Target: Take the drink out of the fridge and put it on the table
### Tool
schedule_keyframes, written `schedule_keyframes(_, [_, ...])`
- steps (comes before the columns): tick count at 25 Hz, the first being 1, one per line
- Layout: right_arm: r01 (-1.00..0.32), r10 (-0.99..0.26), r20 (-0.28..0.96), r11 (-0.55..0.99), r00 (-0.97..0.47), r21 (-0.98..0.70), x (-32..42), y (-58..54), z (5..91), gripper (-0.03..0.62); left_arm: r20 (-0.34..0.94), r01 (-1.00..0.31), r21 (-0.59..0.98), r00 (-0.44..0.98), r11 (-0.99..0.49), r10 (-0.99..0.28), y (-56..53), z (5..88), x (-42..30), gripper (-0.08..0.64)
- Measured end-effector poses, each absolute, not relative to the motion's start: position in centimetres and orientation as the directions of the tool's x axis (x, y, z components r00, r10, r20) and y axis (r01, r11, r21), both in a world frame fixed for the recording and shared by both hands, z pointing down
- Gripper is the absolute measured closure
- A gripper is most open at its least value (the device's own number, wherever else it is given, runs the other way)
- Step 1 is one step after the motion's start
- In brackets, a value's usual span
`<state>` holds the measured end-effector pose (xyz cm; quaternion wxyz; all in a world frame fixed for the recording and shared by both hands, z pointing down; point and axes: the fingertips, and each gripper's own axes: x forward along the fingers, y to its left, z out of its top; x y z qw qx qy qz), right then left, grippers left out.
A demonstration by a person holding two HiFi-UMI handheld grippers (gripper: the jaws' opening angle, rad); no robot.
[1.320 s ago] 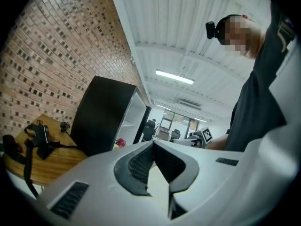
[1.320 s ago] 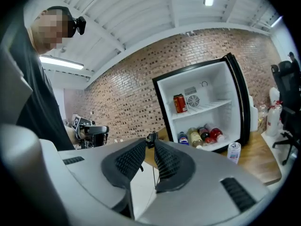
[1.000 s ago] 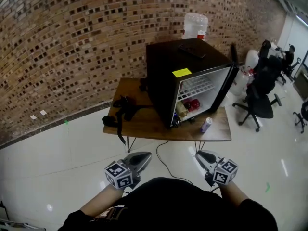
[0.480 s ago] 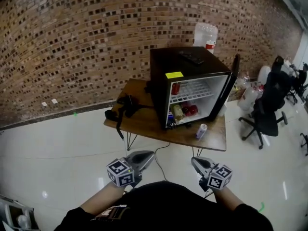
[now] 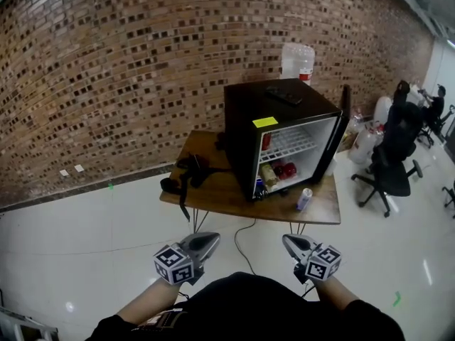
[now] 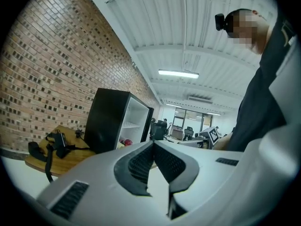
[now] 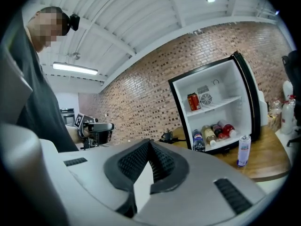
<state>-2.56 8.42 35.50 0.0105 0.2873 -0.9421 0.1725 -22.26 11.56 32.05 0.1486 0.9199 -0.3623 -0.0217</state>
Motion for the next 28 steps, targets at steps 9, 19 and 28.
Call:
schedule_keyframes(9, [-0.546, -0.53, 0.139, 0.787, -0.836, -0.285, -3.6, 9.1, 34.7, 0.591, 0.05, -0.643, 0.298, 0.748, -0.705, -0.662, 11.9, 32.0, -22.4, 0.56])
schedule_keyframes(19, [-0.552, -0.535, 0.137, 0.795, -0.833, -0.253, -2.4, 8.4, 34.0, 0.591, 0.033, -0.649, 0.29, 0.742, -0.704, -0.67, 10.8, 31.6, -22.2, 0.56])
schedule_keyframes(28, [-0.548, -0.533, 0.129, 0.798, -0.836, -0.253, -2.3, 8.6, 33.5, 0.591, 0.034, -0.641, 0.291, 0.749, -0.711, -0.662, 11.0, 31.3, -21.9, 0.56])
